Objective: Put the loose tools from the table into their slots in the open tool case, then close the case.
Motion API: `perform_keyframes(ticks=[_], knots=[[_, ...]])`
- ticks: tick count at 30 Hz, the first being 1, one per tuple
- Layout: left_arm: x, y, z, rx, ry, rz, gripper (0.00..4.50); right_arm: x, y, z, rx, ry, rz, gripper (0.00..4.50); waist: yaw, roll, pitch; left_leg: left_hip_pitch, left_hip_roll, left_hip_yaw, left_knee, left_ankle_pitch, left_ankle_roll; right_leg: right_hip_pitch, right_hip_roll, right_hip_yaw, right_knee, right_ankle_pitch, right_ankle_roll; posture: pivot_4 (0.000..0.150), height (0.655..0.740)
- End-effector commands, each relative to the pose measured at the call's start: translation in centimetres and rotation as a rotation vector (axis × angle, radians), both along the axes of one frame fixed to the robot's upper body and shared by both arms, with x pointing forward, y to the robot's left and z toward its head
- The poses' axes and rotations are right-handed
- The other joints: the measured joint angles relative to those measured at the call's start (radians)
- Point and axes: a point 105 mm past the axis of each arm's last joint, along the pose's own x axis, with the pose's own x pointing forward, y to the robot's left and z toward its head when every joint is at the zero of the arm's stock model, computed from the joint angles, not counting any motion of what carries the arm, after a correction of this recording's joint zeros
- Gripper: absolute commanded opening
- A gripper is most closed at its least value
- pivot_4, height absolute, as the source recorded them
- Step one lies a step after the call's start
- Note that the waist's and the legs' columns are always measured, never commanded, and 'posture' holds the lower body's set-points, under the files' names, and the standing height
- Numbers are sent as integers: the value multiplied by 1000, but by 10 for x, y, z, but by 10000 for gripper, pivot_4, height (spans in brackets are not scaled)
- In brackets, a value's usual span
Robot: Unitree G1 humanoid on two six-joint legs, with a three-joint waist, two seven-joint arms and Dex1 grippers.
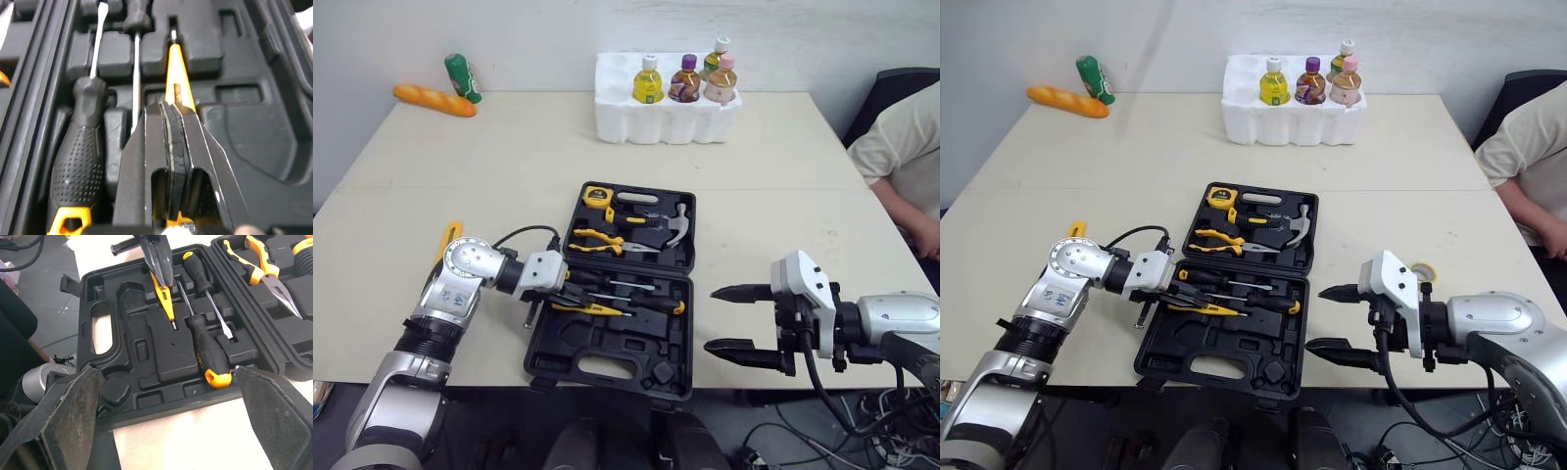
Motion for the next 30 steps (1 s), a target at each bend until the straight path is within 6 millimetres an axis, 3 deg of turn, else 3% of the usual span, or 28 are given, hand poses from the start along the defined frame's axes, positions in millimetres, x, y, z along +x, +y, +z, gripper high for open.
perform_keyframes(ticks=[1,7,10,13,15,17,21,26,30], knots=[[1,4,-11,37,32,14,295,-5,2,8,4,-29,17,45000,0,0,0,0,0,0,0,0,0,0,0,0,0,0,0,1500,7367],[0,1,-9,-18,101,43,295,-3,0,8,15,-25,-4,45000,0,0,0,1,0,0,0,0,0,1,0,0,0,0,0,1500,7367],[6,3,2,-88,127,123,295,5,-7,10,29,-56,-60,45000,0,0,0,0,0,0,0,0,0,1,0,0,0,0,0,1500,7367],[10,13,27,-264,218,274,8879,17,-27,15,40,-98,-169,45000,-1,0,0,0,0,0,1,0,0,0,0,0,0,0,1,1500,7367],[12,24,42,-390,251,384,17215,24,-46,17,35,-123,-255,45000,-2,0,0,-1,0,0,0,0,0,0,0,0,1,0,1,1500,7367],[15,49,53,-496,242,553,26837,34,-77,19,17,-159,-393,45000,-2,0,0,-1,1,0,0,0,0,0,0,0,1,0,1,1500,7367],[12,126,55,-634,189,938,44546,41,-150,23,-40,-219,-685,45000,-4,0,0,0,1,0,0,-1,0,0,0,1,0,1,1,1500,7367],[-15,241,51,-707,19,1460,44871,25,-221,18,-98,-218,-941,45000,-3,0,0,1,1,0,-2,-1,0,1,0,1,-1,0,1,1500,7367],[-46,301,38,-647,-63,1749,44871,14,-260,10,-128,-202,-1089,45000,-3,0,0,2,1,1,-3,-2,0,1,0,1,-2,0,1,1500,7367]])
